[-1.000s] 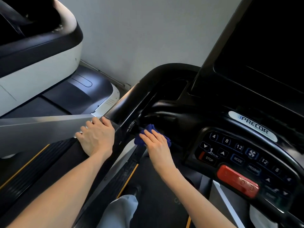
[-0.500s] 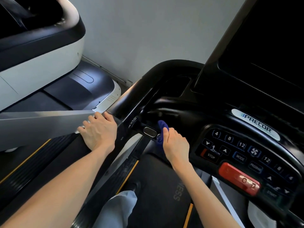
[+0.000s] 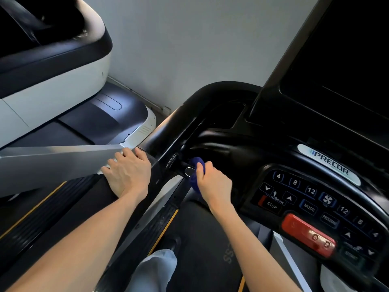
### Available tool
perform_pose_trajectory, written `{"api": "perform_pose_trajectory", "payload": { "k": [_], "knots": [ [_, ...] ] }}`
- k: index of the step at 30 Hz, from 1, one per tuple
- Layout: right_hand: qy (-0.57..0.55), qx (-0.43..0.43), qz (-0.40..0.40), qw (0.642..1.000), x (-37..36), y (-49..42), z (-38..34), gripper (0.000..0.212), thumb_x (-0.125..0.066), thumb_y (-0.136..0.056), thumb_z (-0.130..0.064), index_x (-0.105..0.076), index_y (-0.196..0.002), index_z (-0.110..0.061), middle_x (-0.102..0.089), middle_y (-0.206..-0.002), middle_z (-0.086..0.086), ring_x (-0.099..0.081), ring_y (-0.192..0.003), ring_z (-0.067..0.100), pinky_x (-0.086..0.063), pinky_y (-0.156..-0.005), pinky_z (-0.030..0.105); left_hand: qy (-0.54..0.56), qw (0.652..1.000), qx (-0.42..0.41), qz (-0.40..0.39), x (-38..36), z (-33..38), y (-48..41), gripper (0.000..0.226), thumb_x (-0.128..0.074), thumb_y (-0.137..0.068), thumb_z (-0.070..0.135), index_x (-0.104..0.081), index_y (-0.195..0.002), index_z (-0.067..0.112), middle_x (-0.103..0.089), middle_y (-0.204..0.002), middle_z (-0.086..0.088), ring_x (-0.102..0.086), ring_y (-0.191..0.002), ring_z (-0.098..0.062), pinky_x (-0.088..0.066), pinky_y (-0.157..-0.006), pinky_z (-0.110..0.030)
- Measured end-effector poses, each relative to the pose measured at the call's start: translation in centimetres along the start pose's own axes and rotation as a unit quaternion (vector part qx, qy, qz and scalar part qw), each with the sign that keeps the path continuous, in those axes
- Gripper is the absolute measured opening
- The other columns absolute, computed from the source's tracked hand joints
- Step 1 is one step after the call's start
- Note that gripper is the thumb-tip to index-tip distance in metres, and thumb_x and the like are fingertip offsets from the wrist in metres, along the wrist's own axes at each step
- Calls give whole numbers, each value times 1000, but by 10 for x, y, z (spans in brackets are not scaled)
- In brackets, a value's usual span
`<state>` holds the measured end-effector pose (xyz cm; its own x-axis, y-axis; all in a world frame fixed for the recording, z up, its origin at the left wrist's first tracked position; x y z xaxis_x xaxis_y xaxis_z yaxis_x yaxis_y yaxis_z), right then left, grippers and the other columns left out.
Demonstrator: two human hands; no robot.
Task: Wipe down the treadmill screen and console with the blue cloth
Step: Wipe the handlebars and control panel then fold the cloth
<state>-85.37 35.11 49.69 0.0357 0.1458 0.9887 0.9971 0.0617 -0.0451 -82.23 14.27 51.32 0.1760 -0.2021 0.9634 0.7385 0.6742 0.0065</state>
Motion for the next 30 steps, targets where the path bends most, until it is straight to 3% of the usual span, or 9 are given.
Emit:
{"api": "perform_pose_trajectory", "payload": {
  "k": [4, 7, 9, 12, 14, 16, 19, 27, 30],
  "knots": [
    [-8, -40, -19, 999, 11, -2, 9, 42, -26, -101, -42, -50, -105, -9, -65, -100, 11, -62, -92, 33, -39, -65, 34, 4, 1000, 4, -2, 0, 0, 0, 47, -27, -98, 34, -59, -105, 1, -64, -104, -22, -57, -95, -40, -38, -81, -46],
    [-220, -10, 72, 973, 31, -28, 10, 37, -33, -100, -37, -50, -112, -6, -61, -108, 15, -58, -98, 33, -44, -81, 41, 5, 1000, 8, -5, 2, 1, 1, 45, -29, -97, 33, -60, -102, 1, -65, -101, -21, -57, -92, -40, -38, -79, -46],
    [-245, 32, 126, 961, 32, -55, 8, 35, -37, -100, -32, -49, -119, -5, -58, -115, 13, -53, -107, 27, -42, -92, 40, 4, 1000, 9, -4, 4, 1, 2, 44, -30, -97, 33, -60, -100, 2, -65, -98, -20, -58, -89, -39, -38, -78, -46],
    [-115, 49, 51, 991, -5, -89, -6, 46, -36, -101, -26, -36, -139, 0, -35, -145, 19, -26, -138, 33, -13, -117, 41, 3, 1000, 6, -8, 5, 1, 3, 42, -30, -97, 33, -60, -99, 3, -65, -97, -20, -58, -89, -39, -38, -77, -46],
    [4, 96, 17, 995, -30, -92, -13, 55, -30, -101, -29, -15, -148, -6, -12, -157, 12, -2, -145, 28, 6, -117, 39, 2, 1000, 6, -10, 5, 2, 3, 42, -30, -97, 33, -60, -99, 3, -65, -97, -19, -58, -88, -39, -38, -77, -46],
    [50, 129, 6, 990, -32, -92, -8, 57, -27, -101, -32, -5, -150, -12, -3, -158, 6, 6, -145, 26, 9, -116, 38, -3, 1000, 3, -15, 4, 1, 2, 43, -29, -97, 33, -60, -100, 3, -65, -97, -19, -58, -89, -39, -38, -77, -46],
    [110, 163, 9, 980, -13, -95, 12, 59, -30, -101, -31, -2, -150, -14, -6, -158, 8, 0, -145, 28, 3, -116, 38, -8, 1000, -4, -20, 1, 1, 2, 47, -27, -97, 34, -60, -102, 2, -64, -100, -20, -58, -91, -39, -37, -79, -46],
    [11, -150, -33, 988, 47, -103, 105, 57, -23, -103, -25, -1, -148, 2, 2, -157, 17, 5, -145, 32, 4, -116, 40, -6, 1000, -5, 1, -3, -1, -1, 51, -25, -98, 36, -60, -105, 0, -64, -103, -22, -57, -94, -40, -38, -83, -46],
    [-2, -176, -58, 983, 55, -110, 111, 58, -23, -102, -28, 1, -149, -4, 5, -158, 13, 7, -144, 33, 5, -115, 43, -9, 1000, -4, 9, -5, -1, -2, 51, -25, -98, 36, -60, -104, 0, -64, -102, -22, -57, -94, -40, -38, -82, -45]
  ]
}}
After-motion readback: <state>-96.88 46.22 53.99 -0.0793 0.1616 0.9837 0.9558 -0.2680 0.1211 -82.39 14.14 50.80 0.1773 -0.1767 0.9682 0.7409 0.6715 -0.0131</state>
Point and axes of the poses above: each hand's wrist, its own y-axis away from the middle knuckle, its own x-axis out of the back of the hand, z = x × y, the point moved 4 cm from there along -y, towards the middle knuckle
